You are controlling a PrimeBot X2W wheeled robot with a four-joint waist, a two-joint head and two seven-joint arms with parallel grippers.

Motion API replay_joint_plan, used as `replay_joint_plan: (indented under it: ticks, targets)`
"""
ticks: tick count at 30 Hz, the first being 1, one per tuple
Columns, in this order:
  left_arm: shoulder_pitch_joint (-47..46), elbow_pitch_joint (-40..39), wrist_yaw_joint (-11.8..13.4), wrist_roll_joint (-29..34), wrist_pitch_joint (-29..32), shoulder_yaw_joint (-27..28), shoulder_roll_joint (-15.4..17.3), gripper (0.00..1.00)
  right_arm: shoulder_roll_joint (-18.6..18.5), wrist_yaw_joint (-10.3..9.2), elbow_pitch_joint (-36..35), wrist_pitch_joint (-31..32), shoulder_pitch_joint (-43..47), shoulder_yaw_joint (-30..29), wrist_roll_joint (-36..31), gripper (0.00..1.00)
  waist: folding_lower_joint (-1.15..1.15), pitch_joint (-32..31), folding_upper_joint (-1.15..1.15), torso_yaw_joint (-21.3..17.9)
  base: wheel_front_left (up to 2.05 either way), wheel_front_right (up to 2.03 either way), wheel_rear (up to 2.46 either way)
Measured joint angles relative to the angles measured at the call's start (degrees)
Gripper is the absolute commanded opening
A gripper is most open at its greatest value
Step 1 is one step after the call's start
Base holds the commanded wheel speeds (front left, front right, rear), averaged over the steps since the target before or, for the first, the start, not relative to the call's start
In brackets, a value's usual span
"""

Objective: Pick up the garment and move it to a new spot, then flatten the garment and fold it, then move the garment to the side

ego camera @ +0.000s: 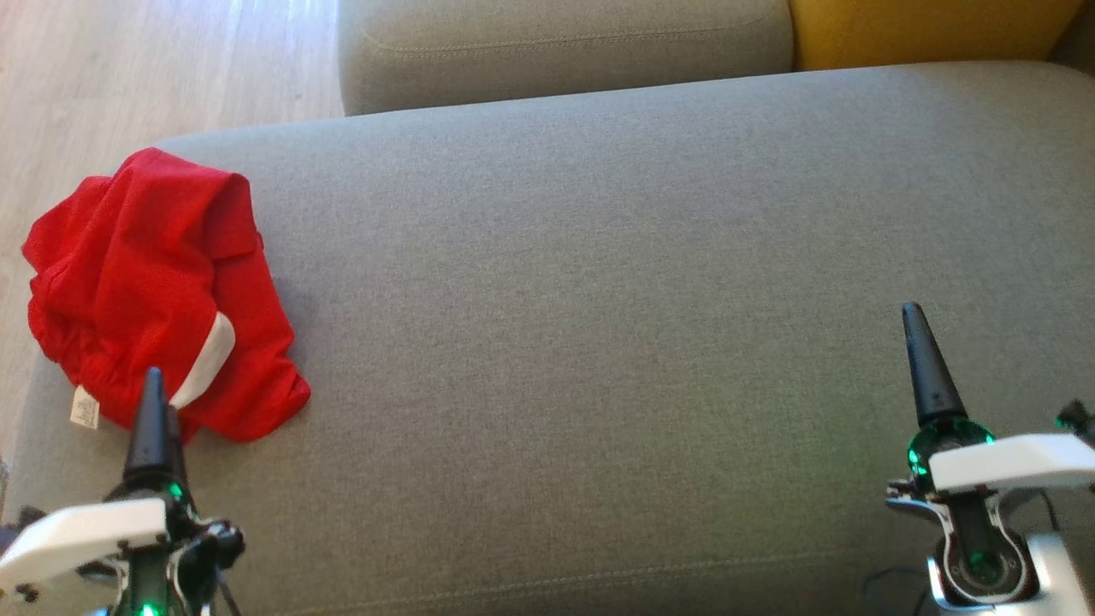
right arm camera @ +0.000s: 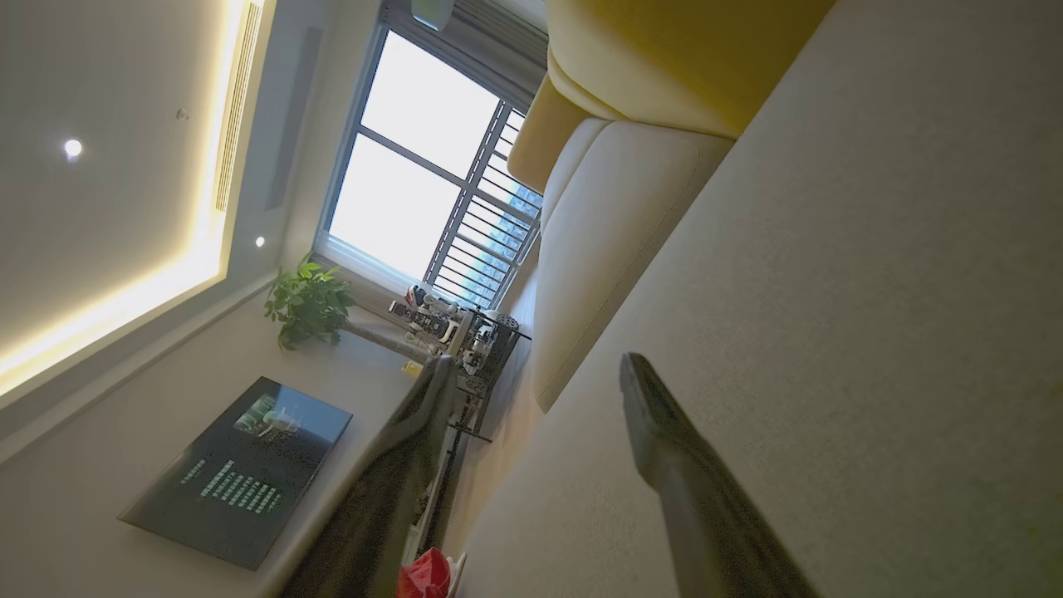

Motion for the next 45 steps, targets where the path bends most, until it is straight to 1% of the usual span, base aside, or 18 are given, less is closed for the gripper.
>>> replay_joint_plan:
  ticks: [1, 6, 11, 12, 15, 20, 25, 26, 28, 32, 39, 45]
  targets:
    - [0.0, 0.0, 0.0, 0.0, 0.0, 0.0, 0.0, 1.00, 0.0, 0.00, 0.0, 0.0, 0.0, 0.0, 0.0, 1.00, 0.00, 0.0, 0.00, 0.0, 0.00, 0.00, 0.00]
    - [-0.8, -3.3, 0.8, 5.2, -0.6, 0.0, 0.0, 1.00, 0.0, 0.00, -2.4, -0.8, -1.3, 0.5, -6.9, 1.00, 0.00, 0.3, 0.00, 0.1, 0.00, 0.00, 0.00]
    - [-0.8, -6.8, 3.0, 11.0, -1.6, -1.2, 0.0, 1.00, 0.0, 0.00, -4.9, -1.6, -1.9, 2.7, -14.1, 1.00, 0.00, 0.6, 0.00, 0.2, 0.00, 0.00, 0.00]
    - [-0.8, -6.8, 3.0, 11.0, -1.6, -1.2, 0.0, 1.00, 0.0, 0.00, -4.9, -1.6, -1.9, 2.7, -14.1, 1.00, 0.00, 0.6, 0.00, 0.2, 0.00, 0.00, 0.00]
    - [-0.8, -8.9, 4.3, 15.3, -2.1, -2.4, 0.0, 1.00, 0.0, 0.00, -6.1, -1.9, -1.9, 4.3, -18.4, 1.00, 0.00, 0.5, 0.00, 0.1, 0.00, 0.00, 0.00]
    - [-0.8, -11.4, 6.7, 22.3, -3.0, -5.2, 0.0, 1.00, -0.1, 0.00, -7.9, -2.9, -2.0, 5.4, -23.6, 1.00, 0.00, 0.4, 0.00, 0.0, 0.00, 0.00, 0.00]
    - [-0.7, -12.6, 8.3, 30.0, -3.6, -9.0, 0.1, 1.00, -0.1, 0.00, -10.1, -3.9, -2.6, 5.6, -28.1, 1.00, 0.00, 0.4, 0.00, 0.0, 0.00, 0.00, 0.00]
    - [-0.7, -12.7, 8.9, 33.1, -3.8, -10.6, 0.3, 1.00, -0.1, 0.00, -10.0, -4.2, -3.1, 5.6, -29.9, 1.00, 0.00, 0.4, 0.00, 0.0, 0.00, 0.00, 0.00]
    - [-0.7, -12.8, 9.9, 35.7, -4.1, -12.4, 1.0, 1.00, -0.1, 0.00, -9.8, -4.4, -3.1, 5.9, -32.5, 1.00, 0.00, 0.3, 0.00, 0.0, 0.00, 0.00, 0.00]
    - [-0.7, -13.0, 13.2, 40.6, -4.9, -16.6, 3.9, 1.00, -0.1, 0.00, -8.9, -4.9, -3.1, 6.6, -36.5, 1.00, 0.00, 0.3, 0.00, -0.2, 0.00, 0.00, 0.00]
    - [-0.8, -11.1, 19.9, 47.5, -6.1, -25.1, 8.9, 1.00, -0.1, 0.00, -7.4, -6.1, -2.9, 6.7, -41.6, 1.00, 0.00, 0.3, 0.00, -0.3, 0.00, 0.00, 0.00]
    - [-1.7, -8.4, 25.5, 51.4, -6.7, -30.8, 11.4, 1.00, -0.1, 0.00, -7.6, -7.3, -2.9, 6.0, -44.7, 1.00, 0.00, -0.1, 0.00, -0.3, 0.00, 0.00, 0.00]
